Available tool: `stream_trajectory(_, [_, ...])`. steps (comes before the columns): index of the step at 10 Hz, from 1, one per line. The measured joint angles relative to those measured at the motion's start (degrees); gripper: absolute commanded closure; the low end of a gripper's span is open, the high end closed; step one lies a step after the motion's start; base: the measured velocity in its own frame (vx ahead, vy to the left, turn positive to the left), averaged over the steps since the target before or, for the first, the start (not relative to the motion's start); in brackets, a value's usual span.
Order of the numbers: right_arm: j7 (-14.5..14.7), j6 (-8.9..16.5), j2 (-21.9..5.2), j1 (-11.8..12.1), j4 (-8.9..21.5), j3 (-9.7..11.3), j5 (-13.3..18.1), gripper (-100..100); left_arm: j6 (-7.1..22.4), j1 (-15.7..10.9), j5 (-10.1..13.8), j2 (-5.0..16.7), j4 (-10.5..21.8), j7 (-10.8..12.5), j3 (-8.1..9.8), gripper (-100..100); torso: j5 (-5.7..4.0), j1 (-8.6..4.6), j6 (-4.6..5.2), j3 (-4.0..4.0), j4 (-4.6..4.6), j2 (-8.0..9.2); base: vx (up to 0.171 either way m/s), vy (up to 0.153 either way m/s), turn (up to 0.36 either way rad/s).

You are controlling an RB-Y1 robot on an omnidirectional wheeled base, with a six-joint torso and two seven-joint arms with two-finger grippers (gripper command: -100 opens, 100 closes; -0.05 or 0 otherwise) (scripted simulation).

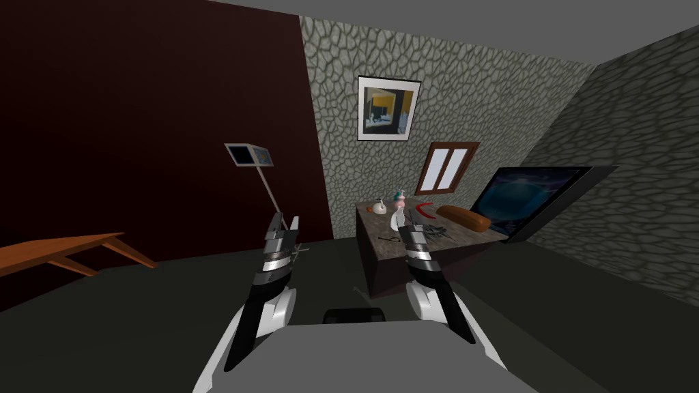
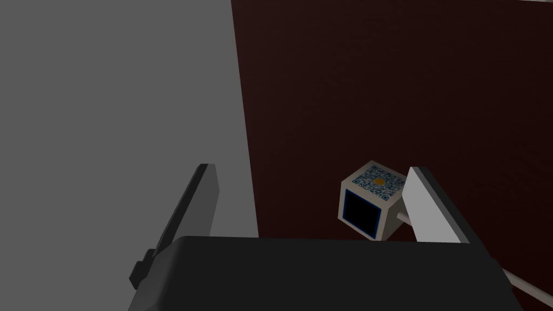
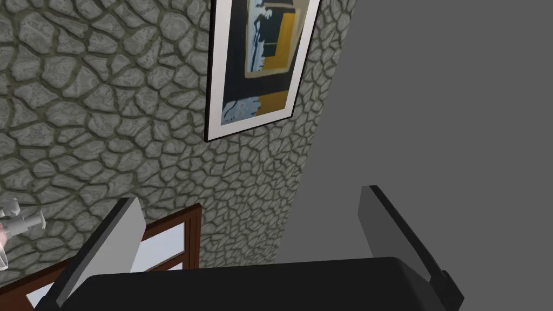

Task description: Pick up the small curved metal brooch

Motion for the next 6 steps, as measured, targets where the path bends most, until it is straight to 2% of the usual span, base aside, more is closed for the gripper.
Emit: stream_trajectory(6, [2.86,-0.18,-9.40,0.62,2.13,-0.09,0.16,-100,0.00,-0.01,0.00,0.00,0.00,0.00,0.00,0,0.01,0.05,0.00,0.13,0.05,0.22,-0.055,0.021,-0.034])
